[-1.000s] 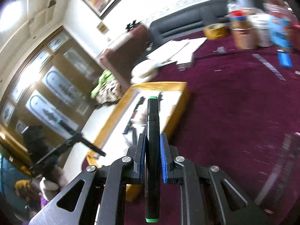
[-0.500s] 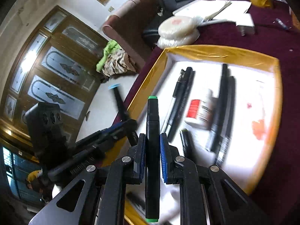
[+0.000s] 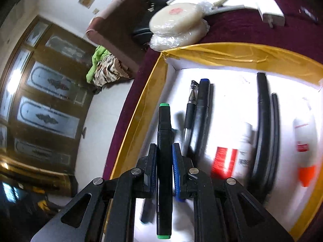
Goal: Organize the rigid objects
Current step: 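Lower both markers into the white tray and open both grippers, then move both grippers back toward the remaining pens on the carpet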
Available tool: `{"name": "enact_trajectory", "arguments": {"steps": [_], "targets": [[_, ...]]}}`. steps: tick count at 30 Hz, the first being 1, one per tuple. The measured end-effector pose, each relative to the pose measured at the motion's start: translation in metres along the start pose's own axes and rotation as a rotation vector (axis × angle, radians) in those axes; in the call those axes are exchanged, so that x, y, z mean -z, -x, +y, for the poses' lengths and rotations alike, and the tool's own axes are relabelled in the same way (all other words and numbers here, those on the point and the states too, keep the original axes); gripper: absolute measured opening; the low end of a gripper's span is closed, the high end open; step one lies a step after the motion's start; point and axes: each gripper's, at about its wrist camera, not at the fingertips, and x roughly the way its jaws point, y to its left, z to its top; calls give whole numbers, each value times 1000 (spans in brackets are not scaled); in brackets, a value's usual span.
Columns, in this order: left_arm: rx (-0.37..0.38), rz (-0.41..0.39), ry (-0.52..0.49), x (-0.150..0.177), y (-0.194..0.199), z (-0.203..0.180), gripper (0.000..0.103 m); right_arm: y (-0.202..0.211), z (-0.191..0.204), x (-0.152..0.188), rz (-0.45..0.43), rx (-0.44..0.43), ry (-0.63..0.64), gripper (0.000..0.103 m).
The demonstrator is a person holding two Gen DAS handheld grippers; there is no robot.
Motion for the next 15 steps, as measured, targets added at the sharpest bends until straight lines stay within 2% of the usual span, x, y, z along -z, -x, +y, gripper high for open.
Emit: {"name": "enact_trajectory", "arguments": {"steps": [4,10,15], "targets": [[-9,-31,45,17,18,12,57,-3,3,-3,-14,8,-41,14],[-24,-10,72,36,15,16,58,5,16,-3,-109,203,95,15],[-20,-15,106,44,24,25,58,29,11,1,-116,142,87,22]]}}
